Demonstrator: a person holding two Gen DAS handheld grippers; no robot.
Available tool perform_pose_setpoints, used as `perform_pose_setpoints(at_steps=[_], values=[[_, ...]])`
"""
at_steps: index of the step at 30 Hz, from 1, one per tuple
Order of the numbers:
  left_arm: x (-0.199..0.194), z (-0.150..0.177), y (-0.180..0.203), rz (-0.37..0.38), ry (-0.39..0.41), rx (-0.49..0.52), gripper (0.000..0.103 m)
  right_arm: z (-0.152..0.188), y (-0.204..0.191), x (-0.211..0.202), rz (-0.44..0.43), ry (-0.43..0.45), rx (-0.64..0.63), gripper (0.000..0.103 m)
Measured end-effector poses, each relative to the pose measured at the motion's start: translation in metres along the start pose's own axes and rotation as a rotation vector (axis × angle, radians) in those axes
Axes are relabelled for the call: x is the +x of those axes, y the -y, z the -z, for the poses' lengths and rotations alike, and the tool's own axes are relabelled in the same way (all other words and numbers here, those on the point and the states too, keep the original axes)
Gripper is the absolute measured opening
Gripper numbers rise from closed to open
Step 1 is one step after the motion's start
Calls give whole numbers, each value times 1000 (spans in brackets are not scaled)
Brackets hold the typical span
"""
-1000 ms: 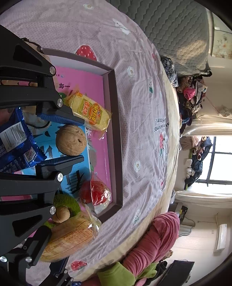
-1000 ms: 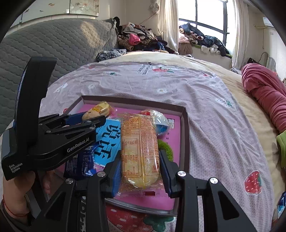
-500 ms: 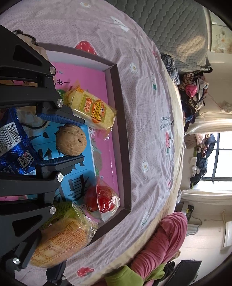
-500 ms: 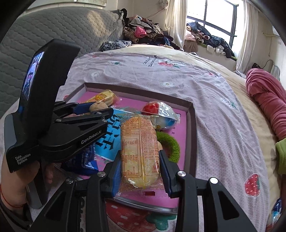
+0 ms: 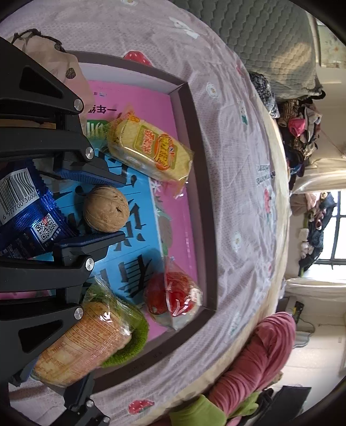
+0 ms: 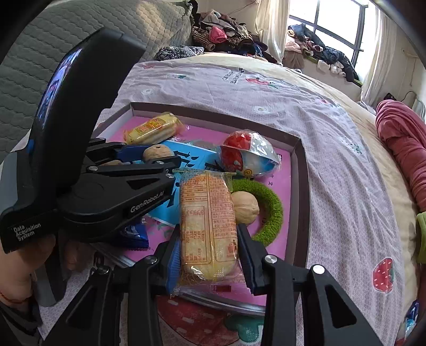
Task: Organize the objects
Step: 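Lower the walnut and bread loaf into the tray and open both grippers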
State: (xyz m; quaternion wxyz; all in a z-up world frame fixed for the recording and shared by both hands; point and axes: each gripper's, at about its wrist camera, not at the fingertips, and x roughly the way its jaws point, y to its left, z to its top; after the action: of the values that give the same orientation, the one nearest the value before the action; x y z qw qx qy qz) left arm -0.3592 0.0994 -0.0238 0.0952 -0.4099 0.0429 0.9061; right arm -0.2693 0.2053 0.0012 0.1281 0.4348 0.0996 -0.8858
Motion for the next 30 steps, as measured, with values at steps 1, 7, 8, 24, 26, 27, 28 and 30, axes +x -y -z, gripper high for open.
perform_pose_setpoints(at_steps=[1,7,8,24,26,27,28,30], values=[[0,0,0,-1,0,0,35,0,0,0,-1,-1,1,39],[1,0,-3,5,-8,-13,40,3,0,2,0,-8,1,39],[1,0,-3,4,-9,-15,45,2,0,3,2,-7,2,39],[2,1,-3,1,-25,-13,70,2,2,6,7,-10,14,41],[2,0,-4,-5,-27,-14,71,2,1,5,11,-11,10,41],[1,0,-3,-7,-30,-13,72,2,2,5,12,-12,10,42],[0,0,-4,-7,-30,-14,73,2,2,4,11,-11,13,42],[-4,-1,-3,-3,-25,-16,75,2,3,3,15,-11,14,45]])
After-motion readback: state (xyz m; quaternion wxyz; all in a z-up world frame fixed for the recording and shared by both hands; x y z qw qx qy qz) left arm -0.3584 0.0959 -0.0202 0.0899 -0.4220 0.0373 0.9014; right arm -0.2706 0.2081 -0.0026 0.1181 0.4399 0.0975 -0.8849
